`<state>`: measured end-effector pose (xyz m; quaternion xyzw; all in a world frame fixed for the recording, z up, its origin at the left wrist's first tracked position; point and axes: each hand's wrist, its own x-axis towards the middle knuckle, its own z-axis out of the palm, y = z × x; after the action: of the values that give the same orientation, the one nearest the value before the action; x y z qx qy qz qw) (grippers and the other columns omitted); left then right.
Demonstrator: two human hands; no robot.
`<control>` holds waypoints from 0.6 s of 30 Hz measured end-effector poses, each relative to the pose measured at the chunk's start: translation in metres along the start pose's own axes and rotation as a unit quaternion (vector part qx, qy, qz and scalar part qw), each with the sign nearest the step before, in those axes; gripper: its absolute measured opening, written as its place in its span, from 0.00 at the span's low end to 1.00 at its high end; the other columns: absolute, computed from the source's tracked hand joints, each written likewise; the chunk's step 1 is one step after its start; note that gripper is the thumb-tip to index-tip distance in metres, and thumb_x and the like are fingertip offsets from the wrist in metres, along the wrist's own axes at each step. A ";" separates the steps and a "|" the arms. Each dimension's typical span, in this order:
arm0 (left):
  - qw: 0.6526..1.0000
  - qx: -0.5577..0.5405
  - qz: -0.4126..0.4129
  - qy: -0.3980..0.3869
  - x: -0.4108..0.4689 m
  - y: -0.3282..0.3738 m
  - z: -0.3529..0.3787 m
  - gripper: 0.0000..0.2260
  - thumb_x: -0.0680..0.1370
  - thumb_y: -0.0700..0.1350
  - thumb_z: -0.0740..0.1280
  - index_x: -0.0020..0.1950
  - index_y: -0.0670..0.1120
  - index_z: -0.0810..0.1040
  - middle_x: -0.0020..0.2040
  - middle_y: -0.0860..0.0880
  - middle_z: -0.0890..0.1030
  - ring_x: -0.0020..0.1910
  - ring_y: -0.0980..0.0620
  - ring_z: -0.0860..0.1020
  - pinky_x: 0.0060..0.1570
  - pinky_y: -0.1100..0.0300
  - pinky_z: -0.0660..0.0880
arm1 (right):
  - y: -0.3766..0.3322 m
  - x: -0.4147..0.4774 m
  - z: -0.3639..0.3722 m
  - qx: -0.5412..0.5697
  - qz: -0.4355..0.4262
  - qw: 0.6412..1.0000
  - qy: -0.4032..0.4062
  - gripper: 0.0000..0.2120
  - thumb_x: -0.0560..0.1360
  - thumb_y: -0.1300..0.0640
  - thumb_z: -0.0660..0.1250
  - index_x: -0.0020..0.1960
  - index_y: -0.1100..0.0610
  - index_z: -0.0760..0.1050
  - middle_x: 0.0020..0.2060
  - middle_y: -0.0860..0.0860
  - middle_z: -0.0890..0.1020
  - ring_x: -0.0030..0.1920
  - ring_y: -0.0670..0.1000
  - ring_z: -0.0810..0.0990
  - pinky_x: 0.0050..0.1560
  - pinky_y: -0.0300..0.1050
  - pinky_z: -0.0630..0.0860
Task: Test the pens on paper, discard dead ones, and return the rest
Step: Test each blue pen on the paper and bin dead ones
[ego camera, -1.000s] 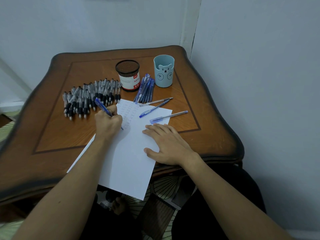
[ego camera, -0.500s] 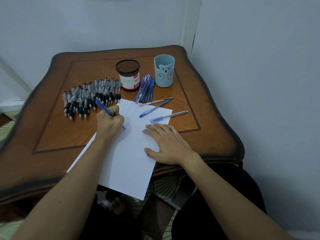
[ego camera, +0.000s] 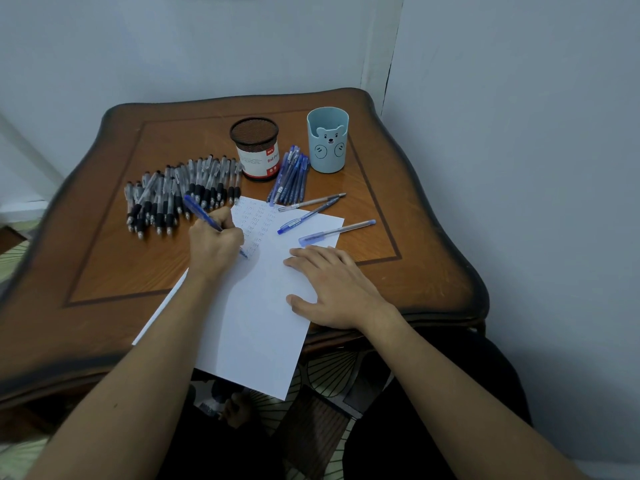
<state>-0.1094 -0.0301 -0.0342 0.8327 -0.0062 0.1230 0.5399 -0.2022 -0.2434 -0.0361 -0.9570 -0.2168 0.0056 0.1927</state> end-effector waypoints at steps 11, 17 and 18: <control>0.990 -0.052 -0.124 -0.053 0.017 0.010 -0.003 0.17 0.85 0.56 0.58 0.52 0.44 0.79 0.23 0.50 0.70 0.20 0.52 0.64 0.25 0.59 0.63 | 0.000 -0.001 -0.001 0.006 0.003 1.000 -0.003 0.29 0.79 0.39 0.59 0.77 0.48 0.62 0.78 0.45 0.61 0.78 0.46 0.54 0.77 0.49 0.45; 0.986 -0.030 -0.129 -0.100 0.019 0.020 0.005 0.17 0.85 0.54 0.59 0.53 0.46 0.82 0.26 0.50 0.77 0.24 0.50 0.71 0.26 0.60 0.66 | 0.001 -0.002 -0.002 0.012 0.001 1.000 -0.003 0.29 0.79 0.39 0.60 0.77 0.48 0.63 0.78 0.45 0.61 0.78 0.46 0.54 0.76 0.48 0.45; 0.987 -0.031 -0.119 -0.099 0.019 0.021 0.007 0.17 0.85 0.54 0.58 0.53 0.45 0.82 0.27 0.50 0.77 0.24 0.51 0.72 0.27 0.59 0.68 | 0.002 -0.002 -0.002 0.014 0.001 1.000 -0.002 0.29 0.79 0.39 0.60 0.77 0.48 0.63 0.78 0.44 0.61 0.78 0.46 0.54 0.76 0.48 0.45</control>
<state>-0.0925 -0.0433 -0.0138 0.8185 0.0352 -0.0255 0.5729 -0.2032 -0.2461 -0.0353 -0.9545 -0.2159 0.0110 0.2056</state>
